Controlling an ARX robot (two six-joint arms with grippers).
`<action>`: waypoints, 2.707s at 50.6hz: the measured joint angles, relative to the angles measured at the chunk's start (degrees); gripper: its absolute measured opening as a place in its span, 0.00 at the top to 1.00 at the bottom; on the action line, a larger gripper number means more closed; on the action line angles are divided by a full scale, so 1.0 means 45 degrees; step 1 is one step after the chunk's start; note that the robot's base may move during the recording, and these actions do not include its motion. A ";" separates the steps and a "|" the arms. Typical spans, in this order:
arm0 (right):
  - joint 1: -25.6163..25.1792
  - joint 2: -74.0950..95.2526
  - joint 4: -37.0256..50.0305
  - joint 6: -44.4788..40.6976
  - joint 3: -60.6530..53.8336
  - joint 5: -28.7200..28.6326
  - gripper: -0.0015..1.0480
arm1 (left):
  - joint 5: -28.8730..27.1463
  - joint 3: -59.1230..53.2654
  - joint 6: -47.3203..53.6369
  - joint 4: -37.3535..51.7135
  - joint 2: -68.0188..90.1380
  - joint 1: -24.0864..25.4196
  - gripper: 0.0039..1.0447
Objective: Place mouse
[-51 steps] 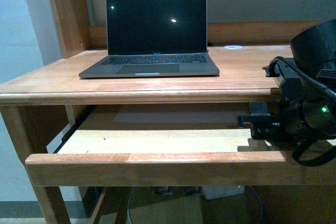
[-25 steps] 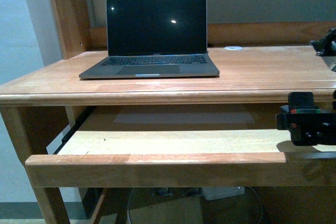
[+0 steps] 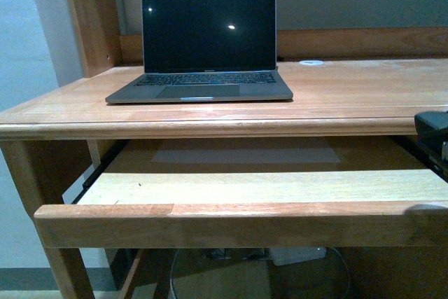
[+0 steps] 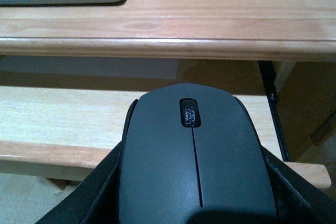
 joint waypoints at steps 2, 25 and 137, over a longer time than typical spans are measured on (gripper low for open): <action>0.0000 0.0068 -0.0024 0.0000 -0.0019 0.0000 0.40 | -0.0005 0.0000 0.0000 0.0005 0.0000 0.0000 0.06; 0.0000 0.0063 0.0019 0.0000 -0.0019 0.0000 0.40 | 0.0000 0.0000 0.0000 0.0005 0.0000 0.0000 0.06; -0.0151 0.7839 -0.1248 0.1127 0.7325 0.0204 0.40 | 0.0005 0.0000 0.0039 0.0015 0.0000 -0.0005 0.06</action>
